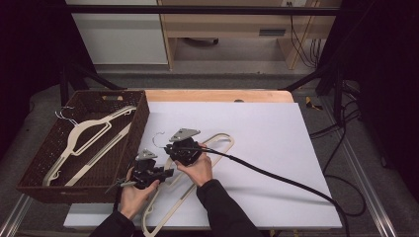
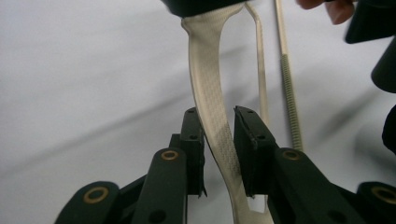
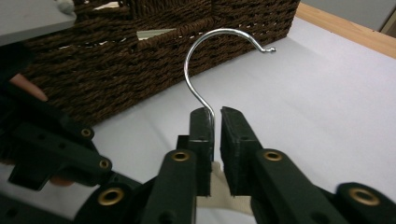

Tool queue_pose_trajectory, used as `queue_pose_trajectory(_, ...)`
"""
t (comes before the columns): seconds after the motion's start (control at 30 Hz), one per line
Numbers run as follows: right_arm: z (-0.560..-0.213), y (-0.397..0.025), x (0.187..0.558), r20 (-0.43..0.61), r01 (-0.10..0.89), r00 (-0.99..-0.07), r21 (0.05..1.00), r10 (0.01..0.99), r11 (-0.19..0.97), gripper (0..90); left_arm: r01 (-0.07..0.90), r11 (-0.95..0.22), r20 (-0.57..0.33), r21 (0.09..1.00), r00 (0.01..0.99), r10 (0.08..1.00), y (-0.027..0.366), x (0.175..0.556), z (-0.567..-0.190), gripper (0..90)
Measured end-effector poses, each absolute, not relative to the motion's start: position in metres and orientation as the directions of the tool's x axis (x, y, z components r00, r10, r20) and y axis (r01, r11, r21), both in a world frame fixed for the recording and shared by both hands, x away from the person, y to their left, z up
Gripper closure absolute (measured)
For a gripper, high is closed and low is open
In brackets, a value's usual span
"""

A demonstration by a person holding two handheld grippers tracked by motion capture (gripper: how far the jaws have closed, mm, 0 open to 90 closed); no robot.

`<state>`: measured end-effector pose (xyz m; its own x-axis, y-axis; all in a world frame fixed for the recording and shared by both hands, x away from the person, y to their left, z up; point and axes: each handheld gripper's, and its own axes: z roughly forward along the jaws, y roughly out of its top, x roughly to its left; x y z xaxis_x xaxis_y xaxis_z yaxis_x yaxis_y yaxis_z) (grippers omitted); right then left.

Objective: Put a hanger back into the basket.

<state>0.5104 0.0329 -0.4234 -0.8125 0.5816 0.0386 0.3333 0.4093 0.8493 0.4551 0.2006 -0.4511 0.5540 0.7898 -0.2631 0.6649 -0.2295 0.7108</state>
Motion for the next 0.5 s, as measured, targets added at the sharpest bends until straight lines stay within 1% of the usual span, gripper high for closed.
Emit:
queue_pose_trajectory(0.17,-0.413,0.007,0.499,0.053,0.316,-0.807,0.88,0.588,0.355,63.8,0.662,-0.211,-0.285,0.719,0.558,0.78,0.2,0.451,-0.446,76.0)
queue_pose_trajectory(0.33,-0.402,-0.034,0.484,0.083,0.303,-0.802,0.91,0.592,0.283,47.8,0.648,-0.2,-0.299,0.735,0.574,0.762,0.198,0.446,-0.44,78.2)
queue_pose_trajectory(0.5,-0.396,-0.076,0.47,0.083,0.296,-0.775,0.924,0.627,0.243,34.0,0.632,-0.188,-0.305,0.752,0.586,0.751,0.194,0.44,-0.435,80.8)
